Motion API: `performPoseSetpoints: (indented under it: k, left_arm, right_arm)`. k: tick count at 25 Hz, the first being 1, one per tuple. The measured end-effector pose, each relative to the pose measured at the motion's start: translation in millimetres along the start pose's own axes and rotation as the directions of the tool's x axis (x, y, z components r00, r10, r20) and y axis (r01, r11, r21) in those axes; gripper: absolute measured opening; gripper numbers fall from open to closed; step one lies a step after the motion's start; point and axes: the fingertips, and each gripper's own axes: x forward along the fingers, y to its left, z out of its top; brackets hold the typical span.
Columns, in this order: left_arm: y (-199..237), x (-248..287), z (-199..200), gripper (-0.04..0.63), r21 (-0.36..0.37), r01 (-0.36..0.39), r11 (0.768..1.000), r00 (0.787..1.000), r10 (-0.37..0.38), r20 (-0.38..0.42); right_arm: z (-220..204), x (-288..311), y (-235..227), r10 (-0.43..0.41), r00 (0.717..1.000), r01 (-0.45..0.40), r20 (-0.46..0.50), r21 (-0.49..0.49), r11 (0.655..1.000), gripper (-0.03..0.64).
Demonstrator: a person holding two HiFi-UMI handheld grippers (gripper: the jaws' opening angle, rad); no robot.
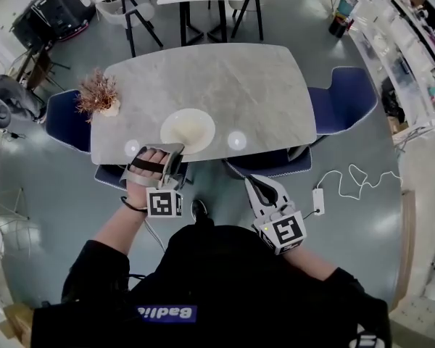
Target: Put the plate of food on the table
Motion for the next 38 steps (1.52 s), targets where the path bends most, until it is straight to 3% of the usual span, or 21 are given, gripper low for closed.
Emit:
performPoseSetpoints:
  k: [10, 15, 19, 27, 30, 38]
  left_arm:
    - [-1, 69, -55, 0.017, 0.043, 0.052, 0.998, 0.995, -0.056, 0.087]
    - [-19, 105, -73, 0.017, 0.062, 0.108, 0.992, 0.989, -0.113, 0.091]
    - [-29, 133, -76, 0.017, 0.06, 0.125, 0.99, 0.989, -0.129, 0.078]
    - [-49, 191, -80, 0.017, 0.027, 0.18, 0.983, 0.984, -0.18, 0.011]
    - [-58, 215, -89, 0.017, 0.0, 0.204, 0.979, 0.979, -0.204, -0.029]
    - [-86, 266, -104, 0.017, -0.049, 0.26, 0.964, 0.961, -0.264, -0.083]
  right_arm:
    - [11, 67, 0, -0.096, 0.995, 0.096, -0.035, -0.01, 0.995, 0.011]
    - [13, 82, -4, -0.149, 0.987, 0.148, -0.064, -0.008, 0.989, 0.011]
    - [9, 82, -14, -0.17, 0.981, 0.171, -0.092, 0.007, 0.985, 0.011]
    - [0, 85, -32, -0.121, 0.985, 0.124, -0.126, 0.023, 0.992, 0.011]
    - [-9, 87, -45, -0.109, 0.987, 0.112, -0.118, 0.013, 0.994, 0.011]
    - [-30, 93, -70, -0.104, 0.973, 0.114, -0.206, 0.034, 0.993, 0.011]
